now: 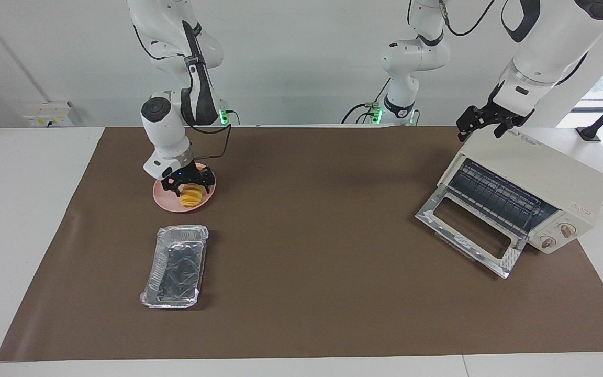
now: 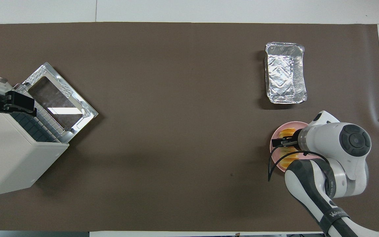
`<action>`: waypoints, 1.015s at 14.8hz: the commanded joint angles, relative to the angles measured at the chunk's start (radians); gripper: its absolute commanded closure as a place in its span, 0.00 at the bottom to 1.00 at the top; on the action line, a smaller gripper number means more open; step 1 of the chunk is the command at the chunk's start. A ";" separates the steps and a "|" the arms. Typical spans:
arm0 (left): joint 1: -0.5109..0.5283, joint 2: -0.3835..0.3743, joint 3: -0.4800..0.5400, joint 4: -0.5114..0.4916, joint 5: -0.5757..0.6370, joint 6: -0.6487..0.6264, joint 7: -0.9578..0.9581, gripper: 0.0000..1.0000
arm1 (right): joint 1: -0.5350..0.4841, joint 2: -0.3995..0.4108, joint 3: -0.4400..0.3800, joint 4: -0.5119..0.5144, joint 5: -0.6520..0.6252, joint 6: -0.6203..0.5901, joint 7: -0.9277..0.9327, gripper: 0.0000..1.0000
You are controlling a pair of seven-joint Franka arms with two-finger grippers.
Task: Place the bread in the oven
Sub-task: 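Grasp the orange bread slices with the right gripper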
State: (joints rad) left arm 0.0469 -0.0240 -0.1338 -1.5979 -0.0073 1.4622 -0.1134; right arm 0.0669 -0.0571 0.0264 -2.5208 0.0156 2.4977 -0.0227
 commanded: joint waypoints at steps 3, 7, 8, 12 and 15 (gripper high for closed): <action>0.011 -0.033 -0.001 -0.033 -0.017 0.000 0.005 0.00 | -0.009 -0.006 0.006 -0.016 0.007 0.010 0.037 1.00; 0.011 -0.033 -0.001 -0.033 -0.017 0.001 0.005 0.00 | -0.001 -0.006 0.007 -0.013 0.007 0.001 0.041 1.00; 0.011 -0.033 -0.001 -0.033 -0.017 0.000 0.005 0.00 | -0.001 -0.006 0.007 -0.010 0.007 -0.006 0.041 1.00; 0.011 -0.033 -0.001 -0.033 -0.017 0.000 0.005 0.00 | 0.001 0.002 0.007 0.095 0.007 -0.149 0.043 1.00; 0.011 -0.033 -0.001 -0.033 -0.017 0.001 0.005 0.00 | 0.001 0.040 0.007 0.270 0.017 -0.322 0.047 1.00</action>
State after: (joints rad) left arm 0.0469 -0.0240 -0.1338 -1.5979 -0.0073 1.4622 -0.1134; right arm 0.0723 -0.0569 0.0286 -2.3816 0.0169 2.2856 0.0069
